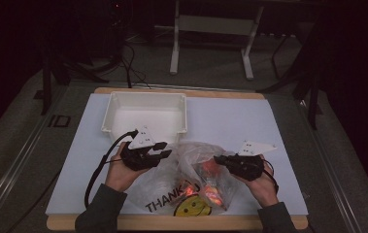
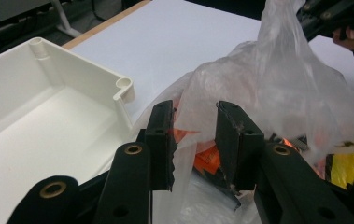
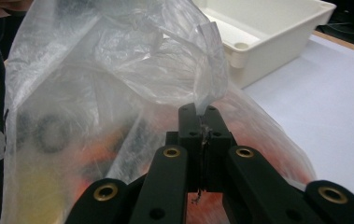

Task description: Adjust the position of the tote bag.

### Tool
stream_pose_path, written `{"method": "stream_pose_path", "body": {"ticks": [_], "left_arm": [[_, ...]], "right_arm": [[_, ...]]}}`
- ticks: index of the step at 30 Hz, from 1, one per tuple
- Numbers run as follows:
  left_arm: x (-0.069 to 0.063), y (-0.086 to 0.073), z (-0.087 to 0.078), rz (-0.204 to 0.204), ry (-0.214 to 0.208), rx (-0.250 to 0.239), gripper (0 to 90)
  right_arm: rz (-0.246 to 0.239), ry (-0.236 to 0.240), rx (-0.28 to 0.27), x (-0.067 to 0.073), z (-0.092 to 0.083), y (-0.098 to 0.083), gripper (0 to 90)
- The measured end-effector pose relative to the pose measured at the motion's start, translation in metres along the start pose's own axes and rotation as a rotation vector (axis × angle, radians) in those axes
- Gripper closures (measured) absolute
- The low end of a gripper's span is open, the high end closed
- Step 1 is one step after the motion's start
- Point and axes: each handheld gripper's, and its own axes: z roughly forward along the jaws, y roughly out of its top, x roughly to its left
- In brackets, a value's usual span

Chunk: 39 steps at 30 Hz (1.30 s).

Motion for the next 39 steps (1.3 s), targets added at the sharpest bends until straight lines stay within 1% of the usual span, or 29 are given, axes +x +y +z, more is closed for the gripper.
{"method": "stream_pose_path", "body": {"ticks": [1, 3, 6, 14, 22, 26, 30, 35, 39], "left_arm": [[0.0, 0.0, 0.0, 0.0, 0.0, 0.0, 67.2], [0.001, -0.004, 0.001, -0.014, -0.01, -0.009, 67.2], [0.002, -0.011, 0.004, -0.027, -0.007, 0.009, 66.9], [0.007, -0.023, 0.004, -0.059, -0.014, 0.015, 65.7], [0.007, -0.032, 0.002, -0.067, -0.014, 0.022, 63.6], [0.008, -0.038, 0.003, -0.082, -0.012, 0.027, 61.6], [0.007, -0.041, 0.005, -0.082, -0.011, 0.038, 60.2], [0.007, -0.044, 0.006, -0.09, -0.013, 0.037, 59.9], [0.006, -0.044, 0.008, -0.083, -0.009, 0.04, 59.9]], "right_arm": [[0.004, -0.003, -0.001, -0.001, -0.002, -0.001, 89.0], [0.007, -0.008, -0.003, -0.003, -0.006, -0.003, 89.0], [0.011, -0.018, -0.003, -0.005, -0.011, -0.006, 89.0], [0.035, -0.047, -0.01, -0.013, -0.024, -0.015, 89.0], [0.054, -0.078, -0.016, -0.02, -0.039, -0.024, 89.1], [0.066, -0.095, -0.02, -0.024, -0.046, -0.03, 89.0], [0.088, -0.115, -0.023, -0.028, -0.054, -0.037, 89.0], [0.109, -0.142, -0.03, -0.034, -0.066, -0.047, 89.0], [0.133, -0.164, -0.04, -0.038, -0.076, -0.053, 88.9]]}}
